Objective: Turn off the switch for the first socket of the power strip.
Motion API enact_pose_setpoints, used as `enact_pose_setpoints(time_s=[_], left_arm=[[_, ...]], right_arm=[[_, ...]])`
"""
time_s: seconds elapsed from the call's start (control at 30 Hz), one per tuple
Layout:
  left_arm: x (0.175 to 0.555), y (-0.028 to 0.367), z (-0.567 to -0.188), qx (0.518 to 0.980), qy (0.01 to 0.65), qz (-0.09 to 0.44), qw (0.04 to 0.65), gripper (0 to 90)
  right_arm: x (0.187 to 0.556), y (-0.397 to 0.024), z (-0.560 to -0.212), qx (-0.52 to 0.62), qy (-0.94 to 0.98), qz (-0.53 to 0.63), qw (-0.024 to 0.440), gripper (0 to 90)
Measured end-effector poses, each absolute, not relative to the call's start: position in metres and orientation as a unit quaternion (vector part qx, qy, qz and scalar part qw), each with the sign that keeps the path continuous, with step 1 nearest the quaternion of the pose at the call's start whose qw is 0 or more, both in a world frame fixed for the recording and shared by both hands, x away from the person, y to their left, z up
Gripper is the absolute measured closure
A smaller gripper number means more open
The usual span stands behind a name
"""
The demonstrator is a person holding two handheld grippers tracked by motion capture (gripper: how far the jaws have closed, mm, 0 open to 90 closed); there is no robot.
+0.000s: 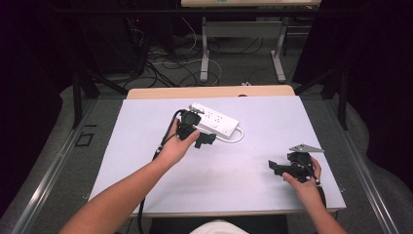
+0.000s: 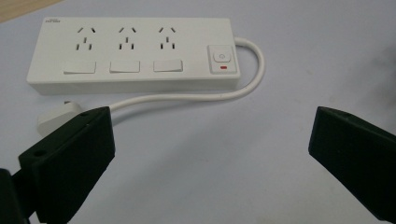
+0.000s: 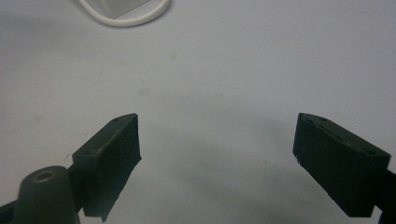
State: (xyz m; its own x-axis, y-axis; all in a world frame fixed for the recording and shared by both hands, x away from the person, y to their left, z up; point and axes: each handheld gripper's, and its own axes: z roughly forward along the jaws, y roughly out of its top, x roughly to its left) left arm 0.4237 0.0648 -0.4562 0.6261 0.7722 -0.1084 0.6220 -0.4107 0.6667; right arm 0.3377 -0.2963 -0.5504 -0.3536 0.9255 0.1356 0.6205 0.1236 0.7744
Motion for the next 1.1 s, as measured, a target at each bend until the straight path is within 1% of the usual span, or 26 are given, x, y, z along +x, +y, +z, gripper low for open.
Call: enact_pose_setpoints(time_s=[0.7, 1.1], left_arm=[[0.39, 0.107, -0.439, 0.821, 0.426, 0.104, 0.365, 1.5], [0.376, 0.138, -0.439, 0.802, 0.452, 0.105, 0.377, 2.7]], right_arm=[[0.337, -0.296, -0.55, 0.534, 0.723, 0.391, 0.196, 14.1], [0.337, -0.296, -0.549, 0.534, 0.723, 0.391, 0.197, 14.1]])
